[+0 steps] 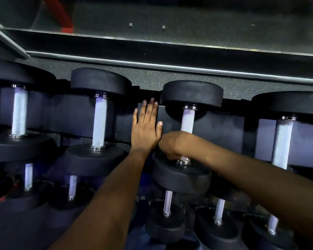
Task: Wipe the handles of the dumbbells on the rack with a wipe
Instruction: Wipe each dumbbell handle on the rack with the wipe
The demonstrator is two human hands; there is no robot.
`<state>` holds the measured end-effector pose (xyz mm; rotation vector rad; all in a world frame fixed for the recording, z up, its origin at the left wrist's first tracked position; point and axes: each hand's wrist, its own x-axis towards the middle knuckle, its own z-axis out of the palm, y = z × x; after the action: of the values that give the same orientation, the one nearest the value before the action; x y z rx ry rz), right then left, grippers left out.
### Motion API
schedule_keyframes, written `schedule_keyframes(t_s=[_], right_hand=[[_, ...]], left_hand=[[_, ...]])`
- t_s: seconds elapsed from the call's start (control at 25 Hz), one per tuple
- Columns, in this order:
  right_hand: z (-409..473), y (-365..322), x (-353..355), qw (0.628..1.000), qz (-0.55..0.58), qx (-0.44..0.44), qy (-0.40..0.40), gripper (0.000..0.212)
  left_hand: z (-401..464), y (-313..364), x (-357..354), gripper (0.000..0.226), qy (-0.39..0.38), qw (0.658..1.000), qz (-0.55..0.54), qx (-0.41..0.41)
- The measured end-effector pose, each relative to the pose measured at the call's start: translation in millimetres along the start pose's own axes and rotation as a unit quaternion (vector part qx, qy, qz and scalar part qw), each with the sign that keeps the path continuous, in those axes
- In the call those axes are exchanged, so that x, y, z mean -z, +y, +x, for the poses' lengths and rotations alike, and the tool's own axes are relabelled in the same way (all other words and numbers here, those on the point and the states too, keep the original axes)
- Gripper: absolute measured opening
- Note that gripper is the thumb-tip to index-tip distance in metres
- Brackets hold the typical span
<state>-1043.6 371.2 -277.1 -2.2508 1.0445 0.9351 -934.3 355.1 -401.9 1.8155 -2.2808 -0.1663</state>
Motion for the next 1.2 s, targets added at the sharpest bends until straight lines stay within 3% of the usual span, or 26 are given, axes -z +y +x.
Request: schedule_keyframes(t_s=[0.12, 0.2, 0.24, 0.32, 0.4, 0.44, 0.56, 0.64, 0.72, 0.76, 0.88, 0.92, 1.04, 1.08, 1.12, 1.2], right_hand=[[-29, 17, -3, 0.992, 0.076, 0.073, 0.074, 0.023], [-45, 45, -10, 0.958, 0.135, 0.129, 0.219, 0.025], [-48, 60, -23, 0.931, 0.102, 0.149, 0.316, 0.029], [-49, 80, -51, 0.905, -0.05, 0.19, 0.378, 0.044], [-43, 102, -78, 0.877, -0.167, 0.308, 0.327, 0.045], [-40, 116, -78, 0.872, -0.187, 0.318, 0.322, 0.043], [-35, 131, -69, 0.878, -0.072, 0.202, 0.427, 0.04], [-31, 103, -86, 0.878, -0.078, 0.261, 0.395, 0.041], [-29, 98, -93, 0.859, -0.158, 0.343, 0.346, 0.042], [-28, 110, -82, 0.865, -0.156, 0.334, 0.34, 0.042], [-25, 116, -62, 0.884, -0.071, 0.175, 0.428, 0.042], [-25, 100, -70, 0.894, -0.102, 0.176, 0.4, 0.041], [-25, 78, -65, 0.885, -0.171, 0.308, 0.304, 0.039], [-22, 87, -46, 0.9, -0.144, 0.28, 0.302, 0.039], [-17, 95, -36, 0.898, -0.111, 0.24, 0.352, 0.038], [-12, 81, -34, 0.911, -0.122, 0.17, 0.354, 0.031]], left_hand=[[-1, -1, 0, 0.063, 0.003, 1.0, -0.011, 0.0], [-1, -1, -1, 0.063, 0.003, 1.0, -0.005, 0.003], [-2, -1, 0, 0.063, 0.004, 1.0, -0.004, 0.005], [-4, 0, 0, 0.063, 0.002, 1.0, -0.008, 0.007], [-4, 1, 1, 0.063, 0.001, 1.0, -0.006, 0.009], [-4, 2, 1, 0.063, 0.0, 1.0, -0.004, 0.009], [-3, 2, 1, 0.063, -0.001, 1.0, -0.001, 0.009], [-3, 1, 1, 0.062, 0.001, 1.0, 0.0, 0.009], [-3, 1, 1, 0.062, 0.003, 1.0, 0.001, 0.007], [-3, 1, 0, 0.062, 0.004, 1.0, 0.001, 0.006], [-3, 1, 0, 0.062, 0.008, 1.0, -0.002, 0.007], [-4, 1, 0, 0.062, 0.008, 1.0, -0.002, 0.006], [-3, 1, 0, 0.062, 0.008, 1.0, -0.001, 0.005], [-3, 1, 0, 0.062, 0.007, 1.0, -0.003, 0.005], [-3, 1, 0, 0.062, 0.007, 1.0, -0.005, 0.004], [-3, 1, 0, 0.062, 0.009, 1.0, -0.003, 0.005]])
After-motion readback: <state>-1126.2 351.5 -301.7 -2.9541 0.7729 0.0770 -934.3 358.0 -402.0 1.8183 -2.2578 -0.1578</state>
